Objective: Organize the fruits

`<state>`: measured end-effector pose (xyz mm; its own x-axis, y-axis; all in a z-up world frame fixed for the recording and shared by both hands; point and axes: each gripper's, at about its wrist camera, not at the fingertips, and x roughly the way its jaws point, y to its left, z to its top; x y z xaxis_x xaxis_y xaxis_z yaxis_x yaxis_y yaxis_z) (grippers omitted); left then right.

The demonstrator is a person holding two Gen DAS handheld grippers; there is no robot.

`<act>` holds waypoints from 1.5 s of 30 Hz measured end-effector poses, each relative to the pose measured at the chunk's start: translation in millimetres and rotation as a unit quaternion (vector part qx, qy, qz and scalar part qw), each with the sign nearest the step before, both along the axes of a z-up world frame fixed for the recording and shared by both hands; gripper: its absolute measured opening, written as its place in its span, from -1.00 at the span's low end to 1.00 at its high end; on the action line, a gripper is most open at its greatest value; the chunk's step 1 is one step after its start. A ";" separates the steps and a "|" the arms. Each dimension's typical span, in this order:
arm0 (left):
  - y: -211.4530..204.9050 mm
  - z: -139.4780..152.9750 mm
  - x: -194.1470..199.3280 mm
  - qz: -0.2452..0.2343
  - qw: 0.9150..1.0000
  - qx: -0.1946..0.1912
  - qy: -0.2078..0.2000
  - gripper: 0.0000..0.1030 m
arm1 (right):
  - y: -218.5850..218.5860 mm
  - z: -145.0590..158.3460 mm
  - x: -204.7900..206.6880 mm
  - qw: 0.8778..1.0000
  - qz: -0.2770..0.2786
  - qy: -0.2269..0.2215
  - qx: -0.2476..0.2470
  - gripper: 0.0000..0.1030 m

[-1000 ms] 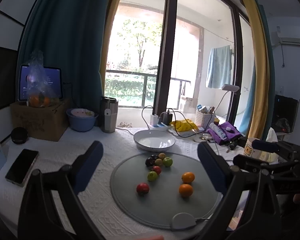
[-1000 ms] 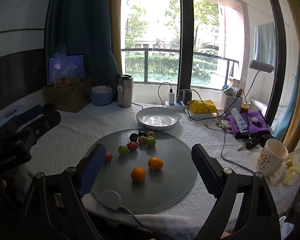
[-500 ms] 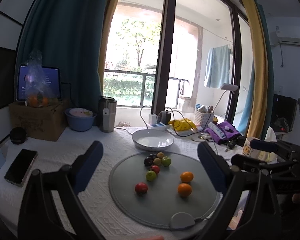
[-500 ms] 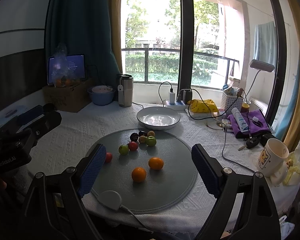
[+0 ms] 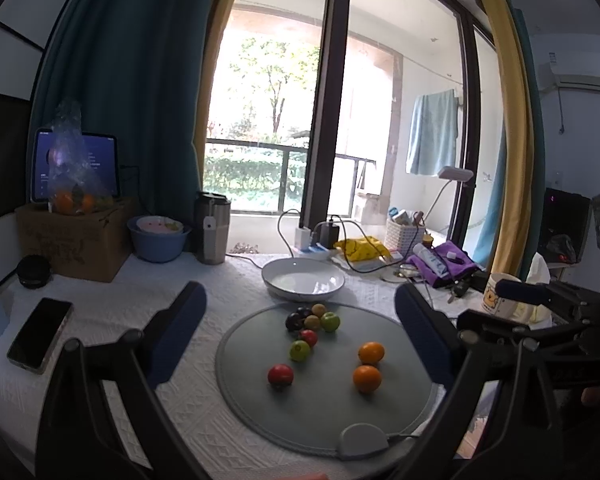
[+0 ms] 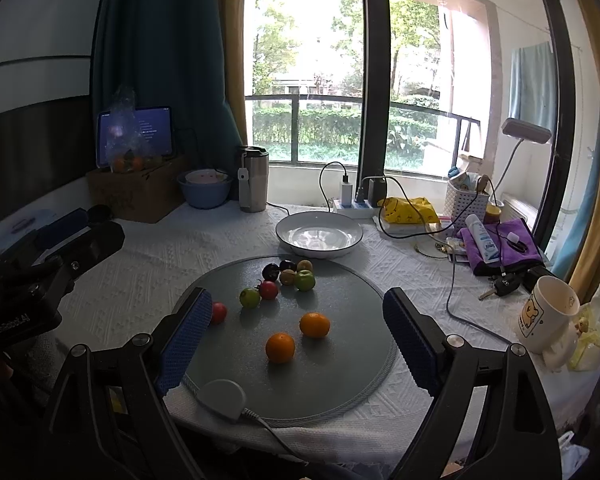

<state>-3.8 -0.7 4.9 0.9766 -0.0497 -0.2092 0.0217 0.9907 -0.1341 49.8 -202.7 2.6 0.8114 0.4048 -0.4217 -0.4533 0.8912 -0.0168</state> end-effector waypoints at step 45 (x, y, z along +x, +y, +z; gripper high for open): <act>3.2 -111.6 132.9 -0.055 0.960 -0.012 0.274 0.67 | 37.6 -106.8 99.5 0.976 0.055 0.210 -0.024 0.05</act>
<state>129.1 2.5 -106.8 0.7092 -0.1585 -0.6869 0.0465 0.9828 -0.1788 149.3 -165.0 -104.2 0.5148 0.4518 -0.7287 -0.5223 0.8392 0.1513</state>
